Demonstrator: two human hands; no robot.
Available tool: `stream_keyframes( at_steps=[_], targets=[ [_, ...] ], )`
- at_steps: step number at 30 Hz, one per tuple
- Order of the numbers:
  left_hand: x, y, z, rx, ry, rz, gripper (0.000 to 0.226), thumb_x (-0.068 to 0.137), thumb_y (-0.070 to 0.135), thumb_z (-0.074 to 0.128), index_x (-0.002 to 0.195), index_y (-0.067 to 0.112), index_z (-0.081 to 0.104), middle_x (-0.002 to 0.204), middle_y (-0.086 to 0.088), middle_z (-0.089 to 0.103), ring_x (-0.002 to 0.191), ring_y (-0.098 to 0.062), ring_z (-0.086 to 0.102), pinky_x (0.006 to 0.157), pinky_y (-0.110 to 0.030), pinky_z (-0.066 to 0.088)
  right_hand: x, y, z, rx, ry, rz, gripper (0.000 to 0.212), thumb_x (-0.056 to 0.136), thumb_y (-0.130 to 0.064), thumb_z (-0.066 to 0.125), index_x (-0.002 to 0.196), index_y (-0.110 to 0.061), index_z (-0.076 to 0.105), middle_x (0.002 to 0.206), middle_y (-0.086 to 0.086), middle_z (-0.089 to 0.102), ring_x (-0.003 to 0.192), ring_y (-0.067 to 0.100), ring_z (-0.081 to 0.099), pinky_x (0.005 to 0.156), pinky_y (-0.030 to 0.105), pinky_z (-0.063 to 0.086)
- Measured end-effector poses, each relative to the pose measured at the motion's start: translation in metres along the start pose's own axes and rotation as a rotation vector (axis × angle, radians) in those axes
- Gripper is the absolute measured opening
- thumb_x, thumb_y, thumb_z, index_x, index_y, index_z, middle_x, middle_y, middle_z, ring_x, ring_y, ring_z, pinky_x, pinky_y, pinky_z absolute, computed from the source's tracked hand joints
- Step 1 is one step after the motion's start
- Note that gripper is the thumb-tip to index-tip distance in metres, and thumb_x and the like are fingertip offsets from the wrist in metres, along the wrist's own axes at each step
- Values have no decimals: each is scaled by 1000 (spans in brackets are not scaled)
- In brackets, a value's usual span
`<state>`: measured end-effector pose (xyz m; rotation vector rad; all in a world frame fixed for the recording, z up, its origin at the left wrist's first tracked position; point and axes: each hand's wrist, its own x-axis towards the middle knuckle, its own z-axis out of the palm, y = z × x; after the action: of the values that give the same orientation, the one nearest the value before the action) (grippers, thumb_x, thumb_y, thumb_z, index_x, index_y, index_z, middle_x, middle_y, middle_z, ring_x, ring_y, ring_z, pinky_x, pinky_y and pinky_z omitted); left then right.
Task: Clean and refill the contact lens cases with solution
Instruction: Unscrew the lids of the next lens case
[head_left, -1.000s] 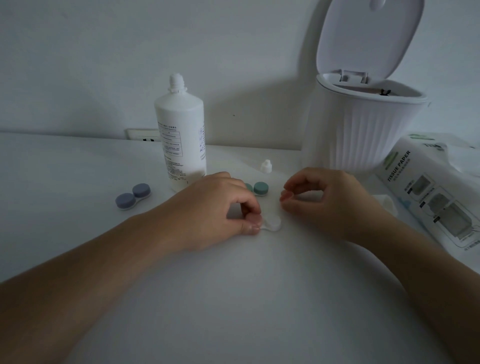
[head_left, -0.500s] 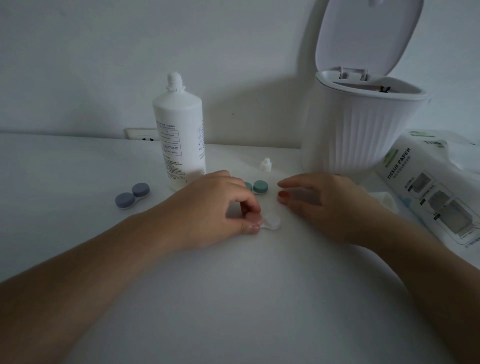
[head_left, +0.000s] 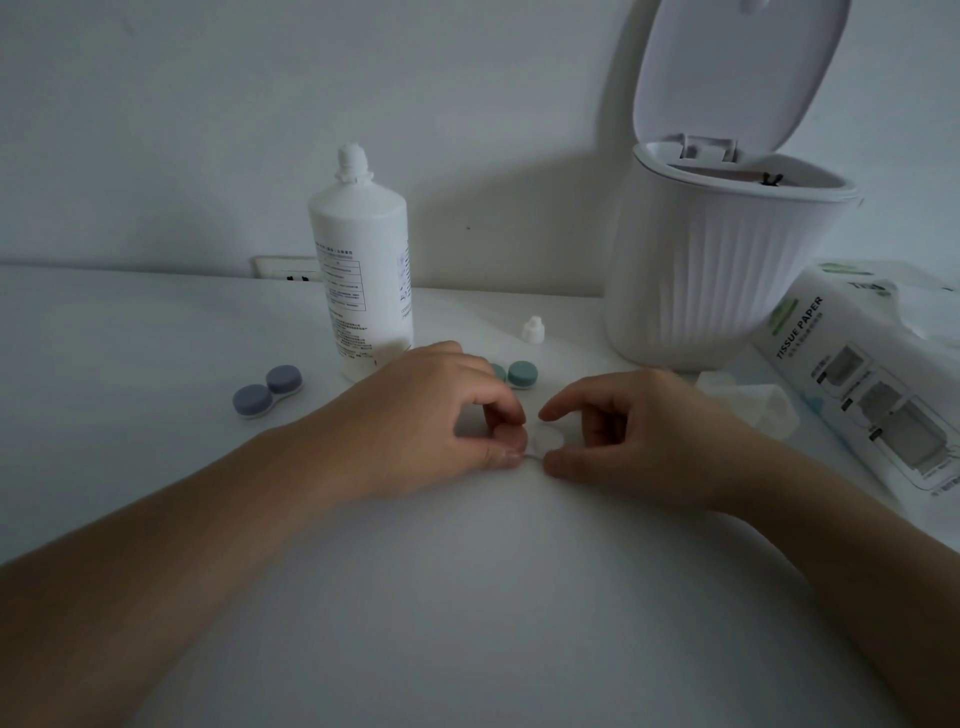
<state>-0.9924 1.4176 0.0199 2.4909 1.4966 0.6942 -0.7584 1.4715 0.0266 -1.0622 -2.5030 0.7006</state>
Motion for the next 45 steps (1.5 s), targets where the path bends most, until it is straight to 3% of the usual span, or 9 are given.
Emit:
stream_keyframes(
  at_steps=[4,7,16,26,33,37,39,43,45],
  targets=[
    [0,2,0,8,1,-8,35,81,57,66,106,34,74,86,28,58,93,13,46,73,-5,31,1,1,3,23,6,9,19,74,-48,78,91,-42,71,60,-19,57,52,2,50,55,14,38],
    [0,2,1,28,-23,-15,42,83,58,63,115,35,73,95,22,63,94,5,46,77,-5,31,2,2,4,15,20,12,19,75,-48,79,92,-39,74,61,-19,57,52,2,50,56,18,39],
    [1,10,4,68,-27,-52,11,87,42,73,92,33,72,90,13,61,90,-7,47,79,-24,39,4,4,6,63,11,-6,14,77,-39,82,86,-33,73,58,-22,57,51,-1,49,55,10,39],
    [-4,21,10,90,81,-113,5,87,38,74,90,33,72,87,13,63,88,-10,48,84,-35,44,4,5,7,71,23,-8,13,78,-39,81,86,-33,72,60,-21,58,52,-1,50,55,10,39],
    [-4,26,11,117,96,-151,9,87,42,73,84,34,70,84,12,62,85,-10,46,76,-27,36,2,3,8,62,32,-3,17,78,-37,82,88,-26,74,60,-22,58,53,-2,51,55,10,40],
    [-4,26,11,103,107,-159,11,86,46,72,82,36,69,86,12,64,88,-10,49,79,-29,40,2,2,8,62,33,-1,18,78,-37,82,89,-25,74,58,-21,57,53,-1,50,56,11,40],
    [-5,24,12,116,114,-163,18,83,55,68,82,37,70,85,13,64,87,-9,49,79,-29,40,2,2,7,65,28,-4,18,79,-37,82,89,-25,73,57,-21,57,53,-1,50,56,12,40],
    [-4,20,8,166,108,-167,56,68,84,48,86,36,72,83,18,61,84,-5,47,73,-27,34,2,1,6,78,11,-8,16,79,-36,82,89,-27,73,57,-20,56,53,-2,49,57,11,40],
    [-4,19,6,176,108,-162,67,62,90,44,96,39,71,88,22,61,86,-3,46,74,-26,31,2,2,4,69,-11,-8,15,80,-36,81,89,-32,70,57,-21,56,53,-2,50,57,10,41]
  ],
)
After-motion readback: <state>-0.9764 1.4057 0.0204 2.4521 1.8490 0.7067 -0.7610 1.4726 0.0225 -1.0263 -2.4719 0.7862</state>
